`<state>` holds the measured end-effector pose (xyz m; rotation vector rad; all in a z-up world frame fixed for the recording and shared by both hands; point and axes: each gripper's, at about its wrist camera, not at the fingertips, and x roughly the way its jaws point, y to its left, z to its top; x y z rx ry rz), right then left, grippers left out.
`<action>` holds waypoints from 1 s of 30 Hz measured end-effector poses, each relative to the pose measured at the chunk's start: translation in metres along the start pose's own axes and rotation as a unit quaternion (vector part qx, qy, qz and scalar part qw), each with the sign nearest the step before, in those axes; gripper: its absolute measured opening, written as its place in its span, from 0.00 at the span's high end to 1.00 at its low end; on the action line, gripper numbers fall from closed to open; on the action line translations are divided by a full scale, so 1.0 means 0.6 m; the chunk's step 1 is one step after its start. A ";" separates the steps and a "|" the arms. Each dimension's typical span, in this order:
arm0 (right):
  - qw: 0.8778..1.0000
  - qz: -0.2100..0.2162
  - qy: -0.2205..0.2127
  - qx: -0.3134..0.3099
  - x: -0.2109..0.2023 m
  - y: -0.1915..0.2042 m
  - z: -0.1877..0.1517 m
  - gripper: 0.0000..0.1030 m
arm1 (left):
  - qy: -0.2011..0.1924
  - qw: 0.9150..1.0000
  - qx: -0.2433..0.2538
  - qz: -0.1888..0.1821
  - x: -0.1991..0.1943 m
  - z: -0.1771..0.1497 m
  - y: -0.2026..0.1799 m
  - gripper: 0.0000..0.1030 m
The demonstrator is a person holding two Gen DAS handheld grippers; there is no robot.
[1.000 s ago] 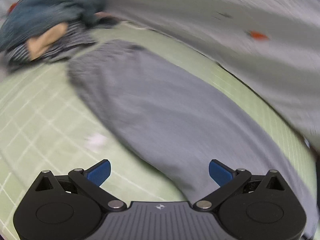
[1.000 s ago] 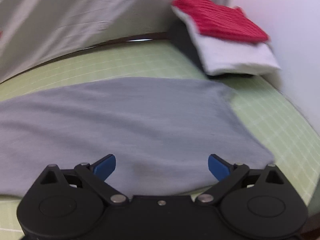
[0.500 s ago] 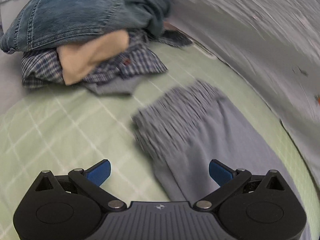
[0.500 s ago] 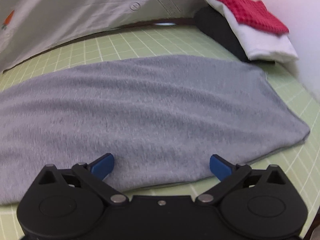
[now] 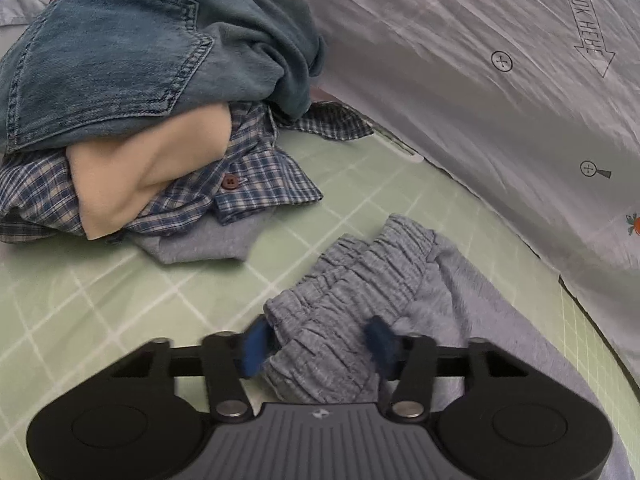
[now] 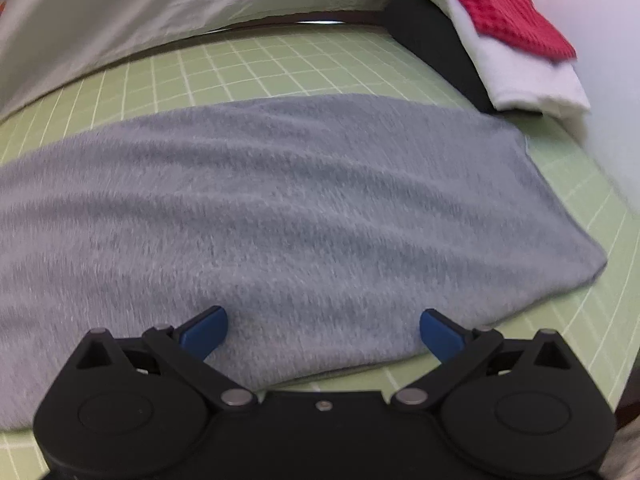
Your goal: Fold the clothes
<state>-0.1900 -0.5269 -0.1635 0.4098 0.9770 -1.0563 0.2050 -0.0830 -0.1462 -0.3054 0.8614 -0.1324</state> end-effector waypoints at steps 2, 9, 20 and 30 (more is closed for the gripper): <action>1.000 -0.001 0.004 -0.003 -0.001 0.000 0.003 0.00 | -0.008 1.000 0.003 -0.003 -0.007 0.003 -0.007 0.69; 0.998 0.031 0.012 0.049 0.006 -0.031 0.000 0.00 | -0.050 0.995 0.068 -0.048 -0.066 0.022 -0.093 0.76; 0.991 0.055 -0.026 0.119 0.000 -0.153 -0.005 0.00 | -0.007 0.930 0.264 -0.254 -0.155 -0.157 -0.377 0.86; 0.991 0.082 -0.023 0.105 0.031 -0.195 0.016 0.00 | 0.037 0.955 0.252 -0.151 -0.129 -0.252 -0.371 0.60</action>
